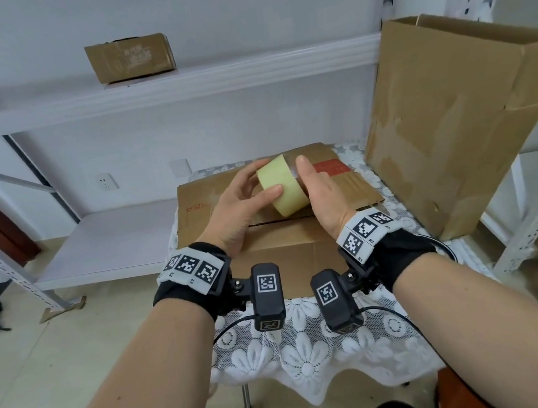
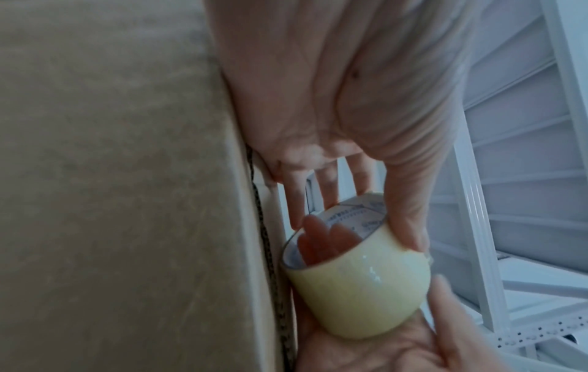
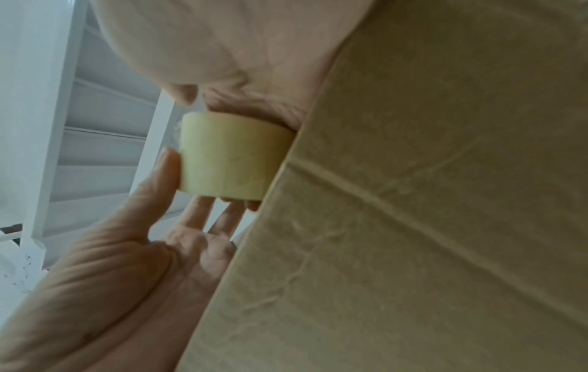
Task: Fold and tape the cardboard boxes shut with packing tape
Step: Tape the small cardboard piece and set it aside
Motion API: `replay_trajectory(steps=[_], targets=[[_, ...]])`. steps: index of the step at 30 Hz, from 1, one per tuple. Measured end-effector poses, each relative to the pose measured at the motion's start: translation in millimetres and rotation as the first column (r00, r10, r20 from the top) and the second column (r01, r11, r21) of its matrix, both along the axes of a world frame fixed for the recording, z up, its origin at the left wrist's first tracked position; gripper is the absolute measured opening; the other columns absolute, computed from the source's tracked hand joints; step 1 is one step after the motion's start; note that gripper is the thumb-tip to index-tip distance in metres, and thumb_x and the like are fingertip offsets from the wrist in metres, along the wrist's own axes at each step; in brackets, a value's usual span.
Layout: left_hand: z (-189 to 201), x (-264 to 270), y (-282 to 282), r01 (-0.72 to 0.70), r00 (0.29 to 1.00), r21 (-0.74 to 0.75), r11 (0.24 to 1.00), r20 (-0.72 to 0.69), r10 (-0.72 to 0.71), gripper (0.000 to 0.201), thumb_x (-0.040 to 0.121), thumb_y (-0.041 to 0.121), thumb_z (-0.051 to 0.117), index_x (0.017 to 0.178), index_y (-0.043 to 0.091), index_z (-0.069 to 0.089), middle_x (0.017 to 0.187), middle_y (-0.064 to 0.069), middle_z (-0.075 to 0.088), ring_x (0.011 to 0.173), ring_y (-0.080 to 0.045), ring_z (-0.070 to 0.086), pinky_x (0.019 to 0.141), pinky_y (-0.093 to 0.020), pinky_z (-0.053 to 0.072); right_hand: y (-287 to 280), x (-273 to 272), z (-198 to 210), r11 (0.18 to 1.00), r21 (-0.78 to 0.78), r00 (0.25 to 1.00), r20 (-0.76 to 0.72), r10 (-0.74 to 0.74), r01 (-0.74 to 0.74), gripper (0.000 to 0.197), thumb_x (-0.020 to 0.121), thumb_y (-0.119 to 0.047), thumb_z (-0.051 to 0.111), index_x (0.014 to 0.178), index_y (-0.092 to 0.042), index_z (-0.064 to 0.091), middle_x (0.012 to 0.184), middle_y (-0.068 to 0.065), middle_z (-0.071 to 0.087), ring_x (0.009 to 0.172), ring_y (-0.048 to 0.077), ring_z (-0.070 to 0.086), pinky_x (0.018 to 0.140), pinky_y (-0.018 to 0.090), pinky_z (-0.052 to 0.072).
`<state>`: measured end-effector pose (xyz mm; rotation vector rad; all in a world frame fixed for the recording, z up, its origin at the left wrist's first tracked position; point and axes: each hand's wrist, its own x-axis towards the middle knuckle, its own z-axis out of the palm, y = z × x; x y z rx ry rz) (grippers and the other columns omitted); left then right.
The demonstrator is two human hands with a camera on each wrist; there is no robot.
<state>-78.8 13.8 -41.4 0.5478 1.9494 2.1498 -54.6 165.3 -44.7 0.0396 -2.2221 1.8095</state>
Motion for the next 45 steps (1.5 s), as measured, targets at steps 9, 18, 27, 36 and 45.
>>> replay_trajectory(steps=[9, 18, 27, 36, 45], targets=[[1.1, 1.8, -0.2, -0.017, 0.995, 0.071, 0.997, 0.097, 0.010, 0.042, 0.082, 0.024, 0.069, 0.124, 0.020, 0.063, 0.125, -0.009, 0.065, 0.116, -0.031, 0.059, 0.105, -0.049, 0.045, 3.2, -1.3, -2.2, 0.968, 0.010, 0.959, -0.139, -0.246, 0.249, 0.035, 0.088, -0.025, 0.064, 0.115, -0.011, 0.047, 0.116, 0.004, 0.044, 0.096, 0.010, 0.050, 0.075, 0.007, 0.041], [-1.4, 3.5, 0.0, -0.074, 0.993, 0.030, 0.997, 0.094, 0.071, 0.049, 0.077, 0.031, 0.076, 0.121, 0.013, 0.062, 0.122, -0.013, 0.066, 0.111, -0.030, 0.064, 0.093, -0.037, 0.054, 3.7, 1.5, 0.2, 0.924, 0.188, 0.941, -0.004, -0.339, 0.334, 0.018, 0.096, -0.004, 0.040, 0.112, -0.002, 0.047, 0.096, 0.005, 0.050, 0.087, 0.019, 0.048, 0.061, 0.020, 0.027], [-6.0, 1.3, 2.8, -0.116, 0.991, -0.151, 0.982, -0.088, 0.104, 0.060, 0.068, 0.018, 0.086, 0.124, 0.023, 0.064, 0.115, -0.001, 0.070, 0.111, -0.018, 0.064, 0.094, -0.032, 0.052, 2.4, 2.5, -2.7, 0.947, 0.057, 0.941, -0.148, -0.305, 0.316, 0.049, 0.083, 0.015, 0.042, 0.118, -0.015, 0.058, 0.118, 0.007, 0.057, 0.107, 0.017, 0.054, 0.085, 0.028, 0.051], [-5.6, 4.7, 2.6, -0.371, 0.927, -0.027, 0.928, -0.058, 0.369, 0.026, 0.084, 0.012, 0.073, 0.110, 0.014, 0.074, 0.104, -0.001, 0.074, 0.101, -0.015, 0.068, 0.088, -0.026, 0.055, -3.7, 9.9, -3.3, 0.953, 0.218, 0.976, -0.106, -0.192, 0.211, 0.033, 0.080, 0.008, 0.050, 0.100, -0.016, 0.037, 0.095, 0.005, 0.052, 0.087, 0.021, 0.052, 0.068, 0.034, 0.044], [-7.8, 2.7, 4.2, -0.448, 0.894, 0.004, 0.894, -0.005, 0.448, 0.016, 0.086, 0.008, 0.070, 0.096, 0.018, 0.077, 0.099, 0.000, 0.076, 0.102, -0.017, 0.068, 0.096, -0.035, 0.053, -3.3, 4.6, -5.5, 0.959, 0.280, 0.997, -0.077, -0.030, 0.051, 0.030, 0.075, -0.018, 0.068, 0.089, -0.017, 0.042, 0.090, 0.001, 0.052, 0.081, 0.020, 0.054, 0.063, 0.043, 0.054]])
